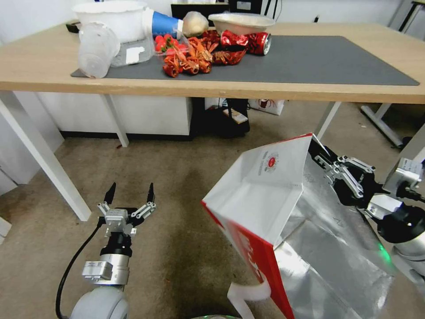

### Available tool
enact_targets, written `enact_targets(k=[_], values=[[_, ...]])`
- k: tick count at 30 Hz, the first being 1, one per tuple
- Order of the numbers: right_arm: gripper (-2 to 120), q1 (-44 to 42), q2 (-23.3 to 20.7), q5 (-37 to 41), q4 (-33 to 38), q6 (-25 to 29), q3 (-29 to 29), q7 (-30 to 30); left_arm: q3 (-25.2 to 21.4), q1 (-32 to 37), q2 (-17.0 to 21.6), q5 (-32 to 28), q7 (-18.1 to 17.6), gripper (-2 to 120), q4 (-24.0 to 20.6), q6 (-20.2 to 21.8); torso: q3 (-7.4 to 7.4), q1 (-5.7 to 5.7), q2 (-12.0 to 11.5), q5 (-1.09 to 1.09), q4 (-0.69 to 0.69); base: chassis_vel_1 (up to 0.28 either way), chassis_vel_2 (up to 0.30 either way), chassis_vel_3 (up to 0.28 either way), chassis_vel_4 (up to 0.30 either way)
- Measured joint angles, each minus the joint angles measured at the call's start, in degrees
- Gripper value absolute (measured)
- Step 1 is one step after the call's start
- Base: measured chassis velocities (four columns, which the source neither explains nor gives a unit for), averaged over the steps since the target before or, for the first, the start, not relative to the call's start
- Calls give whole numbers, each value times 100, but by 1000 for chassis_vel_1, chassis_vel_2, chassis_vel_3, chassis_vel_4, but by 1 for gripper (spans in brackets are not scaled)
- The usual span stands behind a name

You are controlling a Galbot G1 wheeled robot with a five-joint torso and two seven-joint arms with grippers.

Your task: Pick up the food delivery bag from the floor and place it on the table.

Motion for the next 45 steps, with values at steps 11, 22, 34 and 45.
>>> enact_targets(k=[11, 22, 34, 45], values=[[0, 12, -82, 249, -51, -74, 152, -450, -22, 103, 11, -10, 94, 99, -110, 27, 1, 3, 16, 0, 0, 0, 0, 0, 0], [0, -12, -1, 219, -56, -67, 212, -577, -67, 207, 1, 21, 347, 98, -159, -40, 228, 15, 259, -1, 0, 0, 0, 0, 0], [0, -38, 77, 171, -24, -64, 245, -667, -68, 279, -3, 69, 404, 98, -238, -58, 490, 48, 547, -1, 0, 0, 0, 0, 0], [0, -61, 67, 300, 19, -87, 330, -782, -78, 365, -13, 105, 476, 97, -343, -69, 696, 85, 787, -1, 0, 0, 0, 0, 0]])
